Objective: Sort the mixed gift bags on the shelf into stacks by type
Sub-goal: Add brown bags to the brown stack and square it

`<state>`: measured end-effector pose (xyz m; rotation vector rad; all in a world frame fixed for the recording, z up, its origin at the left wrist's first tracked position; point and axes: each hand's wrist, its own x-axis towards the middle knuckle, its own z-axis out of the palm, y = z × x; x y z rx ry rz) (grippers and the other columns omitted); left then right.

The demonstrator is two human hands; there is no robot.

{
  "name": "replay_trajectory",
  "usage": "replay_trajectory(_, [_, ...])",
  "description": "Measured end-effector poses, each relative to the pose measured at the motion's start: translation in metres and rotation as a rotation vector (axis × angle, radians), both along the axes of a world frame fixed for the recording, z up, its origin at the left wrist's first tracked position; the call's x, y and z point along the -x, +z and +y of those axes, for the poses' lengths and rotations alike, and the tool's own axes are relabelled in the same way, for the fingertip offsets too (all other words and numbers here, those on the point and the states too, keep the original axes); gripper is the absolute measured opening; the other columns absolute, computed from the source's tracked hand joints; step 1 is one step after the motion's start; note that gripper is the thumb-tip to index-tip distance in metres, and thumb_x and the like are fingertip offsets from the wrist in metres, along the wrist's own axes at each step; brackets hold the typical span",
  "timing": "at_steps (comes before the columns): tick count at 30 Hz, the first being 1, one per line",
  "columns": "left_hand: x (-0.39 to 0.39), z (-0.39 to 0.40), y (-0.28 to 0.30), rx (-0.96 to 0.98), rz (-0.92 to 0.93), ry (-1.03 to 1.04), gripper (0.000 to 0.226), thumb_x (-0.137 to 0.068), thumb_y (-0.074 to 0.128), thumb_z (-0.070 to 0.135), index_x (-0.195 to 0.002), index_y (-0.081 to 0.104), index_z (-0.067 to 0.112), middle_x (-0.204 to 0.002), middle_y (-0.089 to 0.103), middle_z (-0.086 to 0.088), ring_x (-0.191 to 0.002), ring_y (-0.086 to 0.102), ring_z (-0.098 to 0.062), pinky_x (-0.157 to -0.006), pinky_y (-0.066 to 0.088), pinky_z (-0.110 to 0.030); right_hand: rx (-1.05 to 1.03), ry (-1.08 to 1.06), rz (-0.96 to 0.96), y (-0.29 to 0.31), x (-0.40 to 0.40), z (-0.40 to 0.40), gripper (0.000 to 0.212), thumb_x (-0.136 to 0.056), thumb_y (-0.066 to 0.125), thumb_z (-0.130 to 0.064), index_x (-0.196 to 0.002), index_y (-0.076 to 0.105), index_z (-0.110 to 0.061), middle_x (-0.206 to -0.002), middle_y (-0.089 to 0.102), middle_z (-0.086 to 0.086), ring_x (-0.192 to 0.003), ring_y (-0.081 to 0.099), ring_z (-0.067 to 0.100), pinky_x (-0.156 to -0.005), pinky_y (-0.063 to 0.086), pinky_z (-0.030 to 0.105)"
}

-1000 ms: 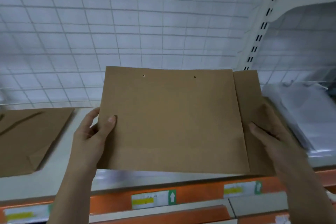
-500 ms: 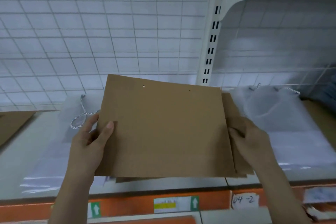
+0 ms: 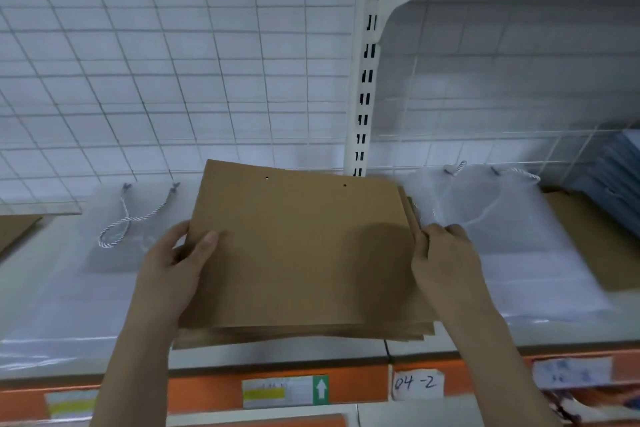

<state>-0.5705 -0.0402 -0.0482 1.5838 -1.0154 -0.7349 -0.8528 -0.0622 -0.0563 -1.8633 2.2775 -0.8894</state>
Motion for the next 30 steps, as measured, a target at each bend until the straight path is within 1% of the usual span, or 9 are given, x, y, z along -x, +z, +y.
replay_trajectory(2, [0.02,-0.005,-0.005,-0.027,-0.142,0.011,0.042,-0.087,0.063,0.024,-0.125,0.055,0.01,-0.116,0.06,-0.004,-0.098,0.057,-0.018,-0.083,0.041,-0.026,0.047,0.017,0.021,0.001,0.006,0.002,0.024,-0.094,0.044,-0.016,-0.094,0.06,0.002,-0.09,0.051,0.014,-0.078,0.051,0.03,-0.067,0.033,0.026])
replay_trajectory(5, [0.044,-0.009,-0.013,-0.072,-0.359,0.054,0.051,-0.086,0.064,0.026,-0.131,0.05,0.004,-0.13,0.055,-0.014,-0.118,0.051,-0.03,-0.097,0.037,-0.036,0.029,0.057,0.061,-0.004,0.011,0.007,0.023,-0.092,0.051,-0.02,-0.102,0.061,-0.003,-0.1,0.056,0.013,-0.09,0.055,0.029,-0.071,0.042,0.028])
replay_trajectory(7, [0.05,-0.012,-0.022,-0.063,-0.471,0.074,0.049,-0.086,0.064,0.025,-0.128,0.052,0.002,-0.129,0.052,-0.018,-0.116,0.051,-0.035,-0.098,0.038,-0.039,0.019,0.082,0.076,-0.01,0.009,0.01,0.023,-0.09,0.055,-0.02,-0.107,0.061,-0.006,-0.106,0.058,0.01,-0.096,0.055,0.026,-0.08,0.046,0.031])
replay_trajectory(9, [0.052,-0.015,-0.032,-0.048,-0.579,0.087,0.04,-0.087,0.062,0.023,-0.118,0.058,-0.001,-0.125,0.051,-0.021,-0.112,0.05,-0.038,-0.097,0.039,-0.041,0.033,0.097,0.084,-0.015,0.004,0.012,0.022,-0.088,0.057,-0.018,-0.106,0.062,-0.007,-0.107,0.06,0.009,-0.096,0.055,0.025,-0.081,0.046,0.031])
replay_trajectory(14, [0.043,-0.023,-0.048,-0.047,-0.86,0.046,0.027,-0.092,0.05,0.025,-0.101,0.068,0.006,-0.104,0.064,-0.016,-0.104,0.053,-0.034,-0.099,0.032,-0.04,0.062,0.112,0.108,-0.019,-0.021,0.01,0.021,-0.087,0.059,-0.018,-0.105,0.065,-0.008,-0.103,0.063,0.009,-0.098,0.056,0.026,-0.088,0.046,0.036])
replay_trajectory(19, [-0.004,-0.011,-0.034,0.072,-0.919,0.045,0.013,-0.085,0.061,0.02,-0.085,0.069,0.011,-0.083,0.067,-0.011,-0.087,0.059,-0.036,-0.078,0.045,-0.042,0.077,0.183,0.084,-0.017,-0.064,0.012,0.024,-0.089,0.058,-0.02,-0.108,0.064,-0.008,-0.104,0.063,0.009,-0.099,0.055,0.025,-0.094,0.044,0.037])
replay_trajectory(21, [-0.037,0.001,-0.03,0.083,-0.91,0.105,0.012,-0.082,0.067,0.016,-0.089,0.071,0.008,-0.083,0.069,-0.012,-0.082,0.062,-0.038,-0.072,0.047,-0.043,0.075,0.214,0.066,-0.018,-0.092,0.014,0.026,-0.089,0.057,-0.022,-0.11,0.063,-0.008,-0.105,0.062,0.009,-0.098,0.055,0.025,-0.091,0.044,0.036])
replay_trajectory(25, [-0.118,0.027,-0.034,0.042,-0.87,0.165,0.017,-0.085,0.063,0.016,-0.098,0.069,0.006,-0.084,0.07,-0.009,-0.078,0.065,-0.034,-0.074,0.046,-0.042,0.098,0.292,-0.007,-0.019,-0.166,0.018,0.028,-0.091,0.054,-0.025,-0.114,0.062,-0.01,-0.106,0.062,0.006,-0.099,0.057,0.022,-0.083,0.047,0.031])
replay_trajectory(30, [-0.241,0.065,-0.041,-0.015,-0.805,0.215,0.019,-0.088,0.06,0.018,-0.101,0.067,0.006,-0.081,0.07,-0.008,-0.074,0.065,-0.032,-0.069,0.048,-0.038,0.146,0.355,-0.096,-0.017,-0.287,0.034,0.02,-0.089,0.057,-0.016,-0.104,0.066,-0.007,-0.099,0.066,0.009,-0.093,0.061,0.025,-0.078,0.044,0.029])
